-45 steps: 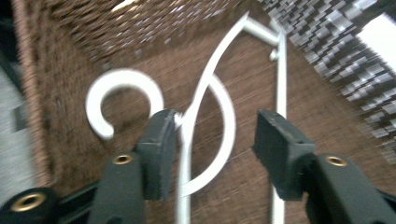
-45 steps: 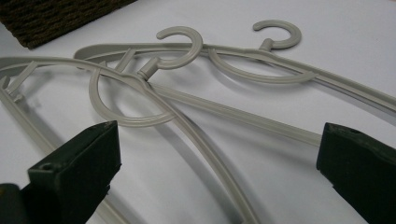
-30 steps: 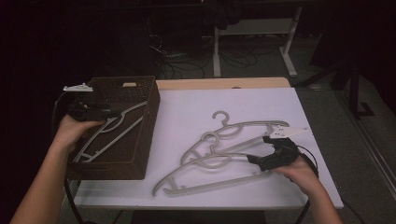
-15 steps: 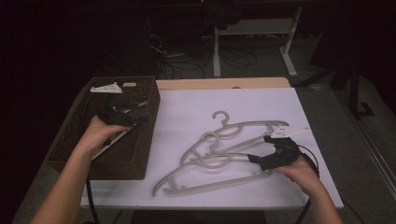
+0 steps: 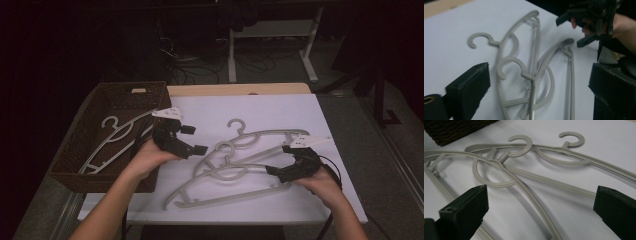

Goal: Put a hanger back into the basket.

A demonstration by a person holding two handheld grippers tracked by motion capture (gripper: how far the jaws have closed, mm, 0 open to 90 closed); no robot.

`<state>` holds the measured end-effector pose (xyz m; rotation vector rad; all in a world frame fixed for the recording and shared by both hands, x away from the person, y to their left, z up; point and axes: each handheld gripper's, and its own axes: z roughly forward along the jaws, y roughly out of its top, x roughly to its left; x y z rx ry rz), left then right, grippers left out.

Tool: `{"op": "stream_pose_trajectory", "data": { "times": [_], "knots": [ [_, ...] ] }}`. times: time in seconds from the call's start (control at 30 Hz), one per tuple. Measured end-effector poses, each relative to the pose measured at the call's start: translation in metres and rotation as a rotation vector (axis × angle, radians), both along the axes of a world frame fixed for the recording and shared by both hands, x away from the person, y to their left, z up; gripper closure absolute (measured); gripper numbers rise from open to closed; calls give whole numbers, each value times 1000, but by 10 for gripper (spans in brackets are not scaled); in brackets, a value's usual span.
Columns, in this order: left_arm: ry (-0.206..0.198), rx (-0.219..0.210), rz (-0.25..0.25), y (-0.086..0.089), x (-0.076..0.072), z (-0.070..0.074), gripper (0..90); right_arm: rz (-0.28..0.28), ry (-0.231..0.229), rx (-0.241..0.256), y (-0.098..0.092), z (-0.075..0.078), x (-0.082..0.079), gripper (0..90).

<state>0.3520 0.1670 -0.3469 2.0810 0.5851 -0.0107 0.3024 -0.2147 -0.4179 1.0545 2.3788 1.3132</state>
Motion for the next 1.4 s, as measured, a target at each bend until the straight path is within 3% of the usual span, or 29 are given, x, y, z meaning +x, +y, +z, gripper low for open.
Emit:
{"op": "stream_pose_trajectory", "data": {
  "times": [0.2, 0.3, 0.47, 0.63, 0.77, 0.97, 1.33, 1.4],
  "knots": [
    [15, 61, -43, -17, -9, -31, 133, 3, -1, 0, 0, 0, 0, 0],
    [1, 90, -52, -19, -13, -44, 192, 3, -2, -2, 0, 0, 0, 0],
    [16, 143, -68, -19, -19, -65, 325, 2, 0, -5, 0, 0, 0, 0],
    [-12, 239, -67, -24, -23, -79, 422, 5, 2, -13, 1, -1, 0, 0],
    [-33, 291, -75, -30, -24, -86, 483, 8, 3, -15, 1, -2, 0, 0],
    [-74, 335, -67, -34, -25, -90, 539, 12, 3, -17, 2, -2, 0, 0],
    [-106, 360, -93, -36, -26, -92, 529, 16, 3, -18, 2, -2, 1, 0],
    [-110, 397, -99, -37, -27, -95, 490, 16, 3, -18, 2, -2, 1, 0]
  ]
}}
